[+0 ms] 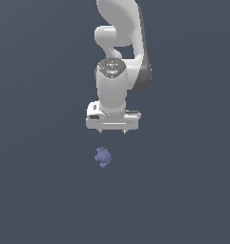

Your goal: Pick up the object and move it to a goal position.

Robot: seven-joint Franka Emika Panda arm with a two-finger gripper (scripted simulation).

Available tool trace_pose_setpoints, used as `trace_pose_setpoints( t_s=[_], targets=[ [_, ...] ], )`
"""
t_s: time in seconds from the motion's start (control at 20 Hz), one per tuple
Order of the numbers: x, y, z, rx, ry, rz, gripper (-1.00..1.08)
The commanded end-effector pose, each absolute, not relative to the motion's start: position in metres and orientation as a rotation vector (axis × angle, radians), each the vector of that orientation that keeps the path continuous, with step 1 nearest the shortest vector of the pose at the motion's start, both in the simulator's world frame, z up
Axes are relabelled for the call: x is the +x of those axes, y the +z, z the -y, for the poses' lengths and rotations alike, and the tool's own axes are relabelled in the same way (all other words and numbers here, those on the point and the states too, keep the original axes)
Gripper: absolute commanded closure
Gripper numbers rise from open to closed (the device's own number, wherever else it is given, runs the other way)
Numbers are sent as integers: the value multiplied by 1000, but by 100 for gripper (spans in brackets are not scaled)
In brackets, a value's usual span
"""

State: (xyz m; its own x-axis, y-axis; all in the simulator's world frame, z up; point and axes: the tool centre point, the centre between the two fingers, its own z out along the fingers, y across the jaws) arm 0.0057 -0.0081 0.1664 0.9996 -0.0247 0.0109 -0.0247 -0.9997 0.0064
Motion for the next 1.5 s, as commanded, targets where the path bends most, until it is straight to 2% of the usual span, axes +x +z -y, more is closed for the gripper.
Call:
trace_pose_setpoints(
  t_s=[0.0,0.7,1.45],
  targets=[
    [6,166,8,3135,17,39,-92],
    [7,176,12,3111,46,-19,-92],
    [24,153,23,3090,25,-353,-92]
  ],
)
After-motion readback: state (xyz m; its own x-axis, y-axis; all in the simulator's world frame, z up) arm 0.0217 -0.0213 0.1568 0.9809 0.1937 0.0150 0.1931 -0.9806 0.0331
